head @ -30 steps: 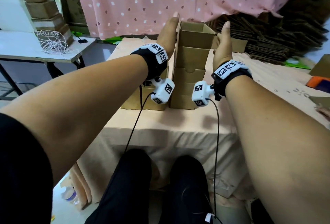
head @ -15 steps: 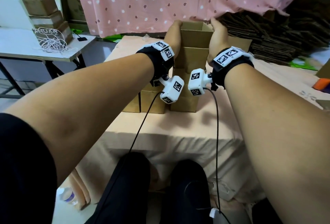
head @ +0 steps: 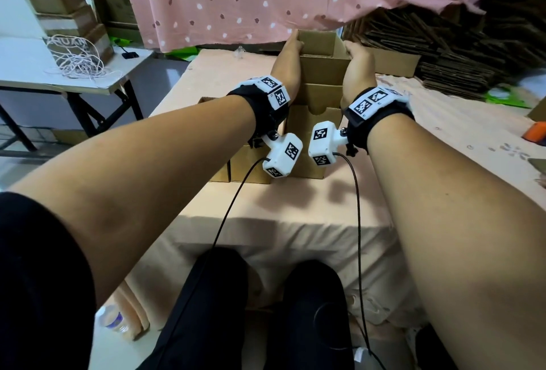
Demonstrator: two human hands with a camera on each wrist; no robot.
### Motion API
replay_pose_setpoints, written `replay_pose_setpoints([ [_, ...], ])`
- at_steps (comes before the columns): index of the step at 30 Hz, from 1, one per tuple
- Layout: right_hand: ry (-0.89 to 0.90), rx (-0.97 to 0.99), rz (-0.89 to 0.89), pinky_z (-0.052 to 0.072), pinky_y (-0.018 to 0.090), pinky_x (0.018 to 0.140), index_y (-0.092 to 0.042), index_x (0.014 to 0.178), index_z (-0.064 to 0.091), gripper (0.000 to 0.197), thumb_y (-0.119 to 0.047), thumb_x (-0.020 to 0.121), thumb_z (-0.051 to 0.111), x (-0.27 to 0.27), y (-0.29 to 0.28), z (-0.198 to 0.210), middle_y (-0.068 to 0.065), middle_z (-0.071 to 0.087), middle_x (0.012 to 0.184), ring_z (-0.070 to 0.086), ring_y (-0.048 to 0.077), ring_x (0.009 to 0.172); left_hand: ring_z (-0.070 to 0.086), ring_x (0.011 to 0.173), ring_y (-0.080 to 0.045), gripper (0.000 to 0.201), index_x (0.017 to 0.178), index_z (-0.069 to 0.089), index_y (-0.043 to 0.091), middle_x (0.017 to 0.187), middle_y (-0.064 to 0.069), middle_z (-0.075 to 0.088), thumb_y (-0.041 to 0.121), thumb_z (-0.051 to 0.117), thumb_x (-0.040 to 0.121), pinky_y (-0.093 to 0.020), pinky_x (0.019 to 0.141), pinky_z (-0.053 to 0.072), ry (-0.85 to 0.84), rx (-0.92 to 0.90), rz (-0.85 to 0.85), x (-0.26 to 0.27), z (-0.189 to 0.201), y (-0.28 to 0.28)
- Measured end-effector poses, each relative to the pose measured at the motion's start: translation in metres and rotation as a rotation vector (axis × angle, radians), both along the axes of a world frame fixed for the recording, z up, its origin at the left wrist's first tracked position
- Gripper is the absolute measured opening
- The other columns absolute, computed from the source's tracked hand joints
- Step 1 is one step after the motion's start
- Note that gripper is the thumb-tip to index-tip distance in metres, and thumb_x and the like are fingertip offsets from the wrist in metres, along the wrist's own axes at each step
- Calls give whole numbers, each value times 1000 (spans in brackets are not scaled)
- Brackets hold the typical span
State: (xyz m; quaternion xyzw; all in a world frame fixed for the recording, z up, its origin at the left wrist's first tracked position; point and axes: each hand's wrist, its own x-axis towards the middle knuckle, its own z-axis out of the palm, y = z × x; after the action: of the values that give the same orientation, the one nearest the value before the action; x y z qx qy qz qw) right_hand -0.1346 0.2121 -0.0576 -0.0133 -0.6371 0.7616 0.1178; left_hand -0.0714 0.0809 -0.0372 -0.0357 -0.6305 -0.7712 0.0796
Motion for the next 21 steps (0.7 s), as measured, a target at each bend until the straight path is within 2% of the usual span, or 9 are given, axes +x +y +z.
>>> replay_pose_setpoints([
  [2, -10, 16, 18, 35, 56, 112, -14, 128, 63, 82, -56, 57, 58, -6, 1, -6, 14, 59, 135, 51, 35, 129, 58, 70, -16, 29, 108, 57, 16, 84, -6, 60, 26, 30, 108, -17, 52, 52, 1, 11, 4, -5, -2, 1],
  [4, -43, 16, 5, 34, 55, 113, -14, 132, 61, 83, -55, 60, 58, -9, 2, -8, 13, 59, 137, 52, 34, 129, 62, 73, -19, 38, 127, 57, 11, 88, -6, 63, 31, 33, 106, -23, 56, 54, -15, 35, -5, -8, -6, 1],
  [6, -46, 5, -5, 35, 55, 112, -15, 133, 61, 85, -57, 59, 58, -15, 3, -12, 13, 58, 138, 52, 33, 130, 66, 76, -21, 48, 142, 52, 12, 91, -6, 66, 36, 36, 103, -27, 58, 55, -39, 69, -3, -10, -11, 1],
  [9, -68, 57, 7, 36, 54, 112, -15, 124, 64, 72, -53, 64, 57, -11, -3, -10, 15, 59, 136, 53, 35, 128, 67, 82, -26, 44, 134, 58, 14, 92, -8, 69, 37, 36, 104, -32, 64, 58, -19, 92, -6, -14, -20, -1],
  [11, -77, 60, -21, 38, 53, 111, -12, 120, 65, 60, -46, 72, 55, 5, -12, -1, 17, 61, 131, 55, 35, 124, 68, 86, -27, 44, 136, 57, 17, 97, -10, 71, 38, 38, 103, -33, 68, 59, -27, 131, -5, -17, -25, -2],
  [15, -70, 49, -39, 37, 51, 113, -7, 130, 62, 62, -38, 78, 51, 6, -13, 0, 17, 58, 136, 53, 35, 128, 69, 88, -29, 48, 138, 57, 18, 103, -13, 72, 41, 39, 100, -37, 73, 61, -24, 119, -28, -23, -31, -3],
  [17, -55, 89, -48, 35, 40, 114, -8, 136, 58, 50, -29, 92, 47, 28, -19, 9, 15, 54, 141, 50, 30, 130, 69, 86, -29, 49, 137, 59, 18, 102, -13, 73, 42, 40, 99, -35, 72, 60, -20, 113, -37, -24, -32, -3],
  [19, -30, 126, -43, 36, 28, 107, -8, 139, 55, 42, -18, 100, 41, 38, -20, 14, 11, 53, 143, 51, 21, 127, 69, 85, -30, 48, 135, 61, 18, 98, -13, 73, 41, 40, 98, -38, 73, 61, -14, 109, -27, -27, -35, -5],
  [21, -13, 156, -56, 39, 29, 104, -12, 138, 57, 44, -21, 98, 42, 33, -20, 11, 9, 55, 140, 53, 19, 122, 71, 90, -35, 48, 127, 66, 18, 99, -13, 74, 43, 41, 95, -45, 83, 60, 5, 81, -11, -30, -38, -5],
])
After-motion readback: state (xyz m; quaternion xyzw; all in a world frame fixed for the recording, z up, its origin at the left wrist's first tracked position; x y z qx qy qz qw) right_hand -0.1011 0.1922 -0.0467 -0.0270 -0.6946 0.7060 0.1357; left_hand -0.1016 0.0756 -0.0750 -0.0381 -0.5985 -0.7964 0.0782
